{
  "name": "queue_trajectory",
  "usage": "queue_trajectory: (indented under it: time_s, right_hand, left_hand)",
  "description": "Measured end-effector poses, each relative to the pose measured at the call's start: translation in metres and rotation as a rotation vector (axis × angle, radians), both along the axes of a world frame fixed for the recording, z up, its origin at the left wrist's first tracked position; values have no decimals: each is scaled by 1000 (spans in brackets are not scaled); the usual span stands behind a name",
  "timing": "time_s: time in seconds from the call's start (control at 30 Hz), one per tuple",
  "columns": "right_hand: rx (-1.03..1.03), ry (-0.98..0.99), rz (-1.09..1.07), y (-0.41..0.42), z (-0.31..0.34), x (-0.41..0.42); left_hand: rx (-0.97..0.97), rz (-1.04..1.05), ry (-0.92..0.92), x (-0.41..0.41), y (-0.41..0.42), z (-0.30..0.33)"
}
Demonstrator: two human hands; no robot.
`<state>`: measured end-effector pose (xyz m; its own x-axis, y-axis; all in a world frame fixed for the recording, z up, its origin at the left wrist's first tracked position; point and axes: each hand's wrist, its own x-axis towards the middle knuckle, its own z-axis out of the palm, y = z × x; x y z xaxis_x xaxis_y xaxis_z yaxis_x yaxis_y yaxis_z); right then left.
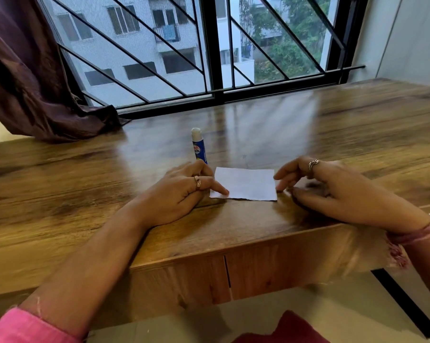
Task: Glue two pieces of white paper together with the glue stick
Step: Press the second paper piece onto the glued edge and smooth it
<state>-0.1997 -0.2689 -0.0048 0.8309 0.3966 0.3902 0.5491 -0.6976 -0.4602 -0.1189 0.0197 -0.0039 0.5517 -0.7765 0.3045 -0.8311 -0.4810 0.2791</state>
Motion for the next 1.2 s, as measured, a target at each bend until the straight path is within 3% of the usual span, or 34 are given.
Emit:
queue_trajectory:
  time_s: [0.27,0.37,0.5,0.6,0.87,1.2]
  right_hand:
    - [127,-33,-68,-7,-7,4]
    - [62,-55,-94,-5,-8,2]
    - [-86,-80,-91,4,-11,-8]
    - [-90,-77,-48,10,-14,-18]
    - [-217,-190,-49,20,-21,-28]
    - [-333,-239,-61,23,-20,-30]
  left_hand:
    - [50,28,-13,-1,-1,-1]
    - [77,46,23,-1,-3,-2]
    - [30,25,-59,-6,-3,1]
    - [-52,-117,-90,-14,-8,5]
    - [48,-360,56,-28,-20,8]
    - [101,-348,93,-25,-21,7]
